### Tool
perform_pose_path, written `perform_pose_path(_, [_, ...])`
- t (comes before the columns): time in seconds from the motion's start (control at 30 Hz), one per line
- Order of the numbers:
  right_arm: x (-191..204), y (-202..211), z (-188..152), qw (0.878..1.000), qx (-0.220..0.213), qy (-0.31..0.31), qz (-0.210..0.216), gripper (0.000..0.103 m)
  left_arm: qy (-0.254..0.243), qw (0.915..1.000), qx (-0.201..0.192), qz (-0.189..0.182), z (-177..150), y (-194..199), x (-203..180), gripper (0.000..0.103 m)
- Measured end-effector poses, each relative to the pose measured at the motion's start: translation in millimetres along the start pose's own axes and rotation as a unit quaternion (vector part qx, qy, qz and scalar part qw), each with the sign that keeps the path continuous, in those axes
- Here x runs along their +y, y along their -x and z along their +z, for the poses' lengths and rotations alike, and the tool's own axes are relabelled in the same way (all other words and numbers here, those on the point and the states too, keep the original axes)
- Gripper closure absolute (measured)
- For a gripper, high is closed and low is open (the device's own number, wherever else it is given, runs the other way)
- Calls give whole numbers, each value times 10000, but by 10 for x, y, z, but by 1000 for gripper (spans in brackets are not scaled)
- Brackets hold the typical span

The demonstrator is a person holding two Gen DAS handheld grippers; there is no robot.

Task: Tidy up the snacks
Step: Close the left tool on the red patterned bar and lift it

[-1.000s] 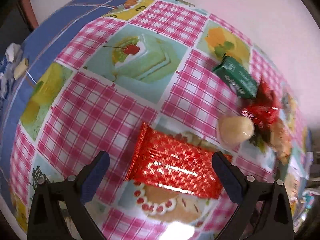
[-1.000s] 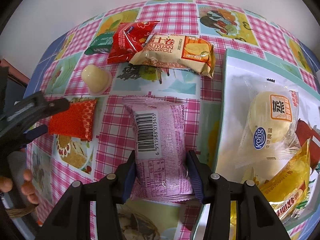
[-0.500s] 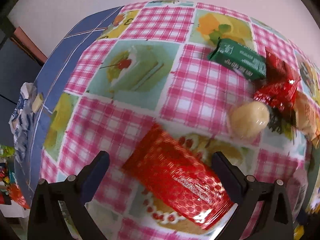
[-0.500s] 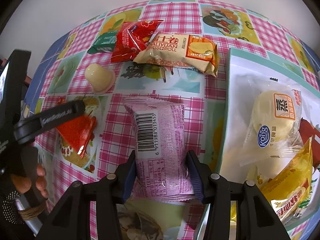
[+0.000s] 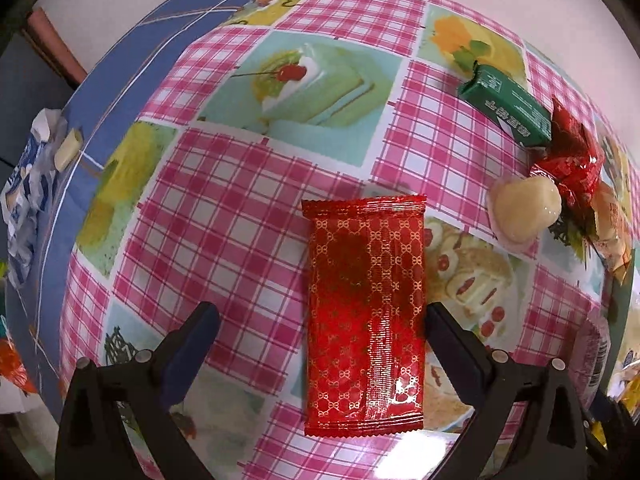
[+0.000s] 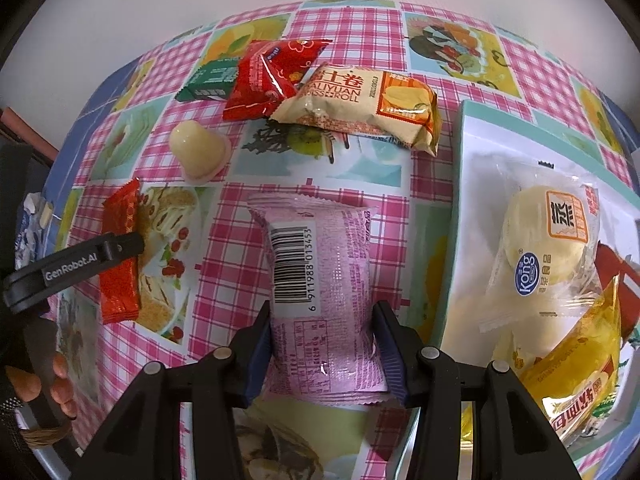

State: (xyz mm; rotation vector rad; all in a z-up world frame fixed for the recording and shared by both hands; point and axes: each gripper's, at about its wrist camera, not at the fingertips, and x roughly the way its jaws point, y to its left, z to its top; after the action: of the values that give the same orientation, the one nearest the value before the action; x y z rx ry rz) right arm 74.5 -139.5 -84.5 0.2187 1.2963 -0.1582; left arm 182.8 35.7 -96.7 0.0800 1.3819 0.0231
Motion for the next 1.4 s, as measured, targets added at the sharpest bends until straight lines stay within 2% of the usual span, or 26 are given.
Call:
perform_pose_path(0.03, [25, -4, -1, 10000, -8, 51, -51, 52, -41, 10000, 4, -37, 28, -29, 69, 2])
perform_pose_path(0.13, [138, -19, -8, 9993, -53, 225, -290, 52, -126, 9998, -39, -124, -4, 15, -115, 7])
perform_pose_path(0.2, [197, -28, -19, 9987, -88, 305, -408, 52, -208, 9996, -87, -159, -14, 58, -226, 14])
perform_pose_path(0.37, [282, -39, -29, 9982, -161, 336, -478, 52, -266, 9993, -160, -215, -53, 121, -388, 22])
perform_pose_path(0.43, [305, -46, -26, 9979, -189, 367, -509, 53, -278, 9991, -220, -246, -58, 159, -432, 31])
perform_pose_path(0.5, [304, -63, -25, 9979, -209, 360, -501, 53, -241, 9990, -284, -243, -95, 210, -446, 48])
perform_pose_path(0.87, [222, -28, -65, 9981, -298, 257, -466, 51, -86, 9987, -379, -339, -131, 263, -367, 56])
perform_pose_path(0.9, [219, -24, -69, 9982, -312, 231, -462, 53, -58, 9986, -377, -376, -145, 247, -313, 56])
perform_pose_path(0.93, [216, -14, -72, 9981, -327, 228, -467, 59, 0, 9984, -367, -433, -149, 263, -290, 57])
perform_pose_path(1.0, [234, 11, -82, 9979, -335, 260, -496, 61, 128, 9977, -341, -568, -149, 258, -217, 57])
perform_pose_path(1.27, [247, 146, -146, 9982, -368, 189, -427, 62, 244, 9955, -471, -791, -156, 382, -57, 57])
perform_pose_path(1.4, [251, 313, -195, 9981, -479, 128, -357, 62, 272, 9937, -618, -895, -178, 587, 3, 57])
